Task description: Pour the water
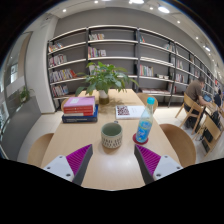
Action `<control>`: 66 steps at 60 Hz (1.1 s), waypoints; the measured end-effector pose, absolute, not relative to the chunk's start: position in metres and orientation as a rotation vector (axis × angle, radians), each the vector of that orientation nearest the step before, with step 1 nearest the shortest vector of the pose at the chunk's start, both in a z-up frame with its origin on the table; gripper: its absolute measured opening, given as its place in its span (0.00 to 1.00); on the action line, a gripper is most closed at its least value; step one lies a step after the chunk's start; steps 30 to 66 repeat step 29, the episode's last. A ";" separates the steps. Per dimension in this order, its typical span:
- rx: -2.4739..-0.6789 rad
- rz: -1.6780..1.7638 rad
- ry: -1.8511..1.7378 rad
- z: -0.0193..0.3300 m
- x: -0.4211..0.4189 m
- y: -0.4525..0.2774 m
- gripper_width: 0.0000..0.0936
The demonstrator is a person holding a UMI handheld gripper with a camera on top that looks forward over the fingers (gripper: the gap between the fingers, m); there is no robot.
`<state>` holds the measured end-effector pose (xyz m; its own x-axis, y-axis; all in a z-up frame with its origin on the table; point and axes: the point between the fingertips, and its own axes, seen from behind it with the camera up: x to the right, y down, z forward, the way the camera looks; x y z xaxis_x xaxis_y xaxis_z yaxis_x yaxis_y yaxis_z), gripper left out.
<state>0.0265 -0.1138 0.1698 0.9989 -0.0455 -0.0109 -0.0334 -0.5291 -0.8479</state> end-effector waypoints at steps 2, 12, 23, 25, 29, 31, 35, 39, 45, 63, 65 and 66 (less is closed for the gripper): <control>-2.113 -0.015 0.049 0.186 0.024 -0.113 0.92; -2.052 -0.019 0.061 0.240 0.018 -0.115 0.92; -2.038 -0.014 0.087 0.268 0.013 -0.121 0.92; -2.039 -0.013 0.095 0.270 0.014 -0.122 0.92; -2.037 -0.011 0.105 0.272 0.014 -0.125 0.92; -2.037 -0.011 0.105 0.272 0.014 -0.125 0.92; -2.037 -0.011 0.105 0.272 0.014 -0.125 0.92; -2.037 -0.011 0.105 0.272 0.014 -0.125 0.92; -2.037 -0.011 0.105 0.272 0.014 -0.125 0.92; -2.037 -0.011 0.105 0.272 0.014 -0.125 0.92; -2.037 -0.011 0.105 0.272 0.014 -0.125 0.92; -2.037 -0.011 0.105 0.272 0.014 -0.125 0.92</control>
